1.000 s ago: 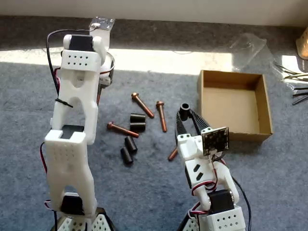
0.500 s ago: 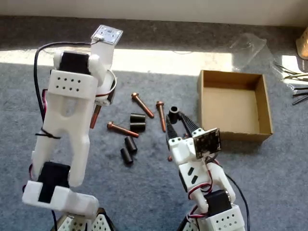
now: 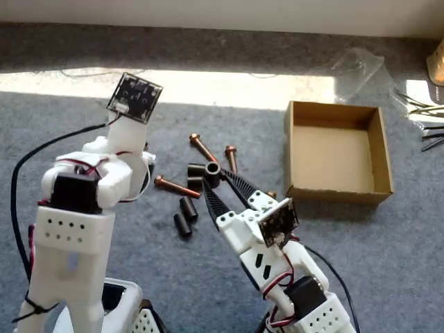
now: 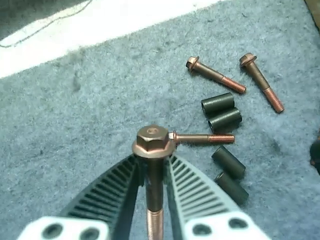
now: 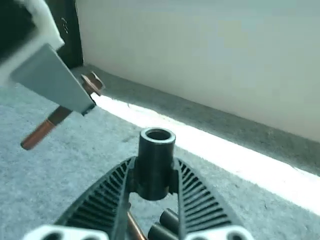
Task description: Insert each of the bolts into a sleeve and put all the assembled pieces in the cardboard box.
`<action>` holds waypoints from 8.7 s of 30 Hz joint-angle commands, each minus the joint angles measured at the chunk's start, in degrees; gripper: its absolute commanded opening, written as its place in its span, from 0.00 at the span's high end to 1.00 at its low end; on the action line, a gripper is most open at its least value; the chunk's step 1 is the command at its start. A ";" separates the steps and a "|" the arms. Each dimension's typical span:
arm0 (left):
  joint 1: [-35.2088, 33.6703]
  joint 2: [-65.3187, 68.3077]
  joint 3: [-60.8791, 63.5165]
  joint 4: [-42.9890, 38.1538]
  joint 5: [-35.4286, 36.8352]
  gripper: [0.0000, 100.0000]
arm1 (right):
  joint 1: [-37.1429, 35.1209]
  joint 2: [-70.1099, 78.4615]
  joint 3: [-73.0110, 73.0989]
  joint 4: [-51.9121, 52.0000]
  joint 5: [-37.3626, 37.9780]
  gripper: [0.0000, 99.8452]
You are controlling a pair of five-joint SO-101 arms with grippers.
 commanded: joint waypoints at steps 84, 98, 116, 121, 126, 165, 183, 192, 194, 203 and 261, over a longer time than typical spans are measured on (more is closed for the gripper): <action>20.26 -54.20 46.90 -64.09 17.76 0.99 | 3.30 -0.66 7.25 2.51 4.13 0.99; 21.93 -32.57 34.77 -63.82 24.53 0.99 | 3.21 -0.48 7.16 3.91 5.54 0.99; 25.10 -29.67 31.43 -59.43 24.53 0.98 | 3.38 -0.57 7.16 4.18 5.54 0.99; 25.36 -29.67 31.52 -57.76 24.53 0.98 | 3.47 -0.57 7.16 4.18 5.54 0.99; 29.05 -29.67 31.43 -56.18 21.10 0.98 | 3.47 -0.48 7.16 4.18 5.54 0.99; 25.54 -29.58 35.65 -58.81 19.96 0.98 | 3.47 -0.40 7.25 4.26 5.54 0.99; 25.54 -29.58 38.46 -58.81 19.87 0.98 | 3.47 -0.40 7.25 4.26 5.54 0.99; 25.54 -30.20 43.82 -58.81 19.96 0.98 | 3.47 -0.40 7.34 4.26 5.54 0.99; 25.54 -30.20 44.62 -58.81 19.96 0.98 | 3.47 -0.40 7.34 4.26 5.54 0.99; 25.45 -30.20 45.49 -58.81 19.87 0.97 | 3.47 -0.48 7.34 4.26 5.54 0.99; -12.00 -58.86 57.19 -45.71 4.40 0.99 | 24.57 -0.40 0.57 12.97 5.10 0.99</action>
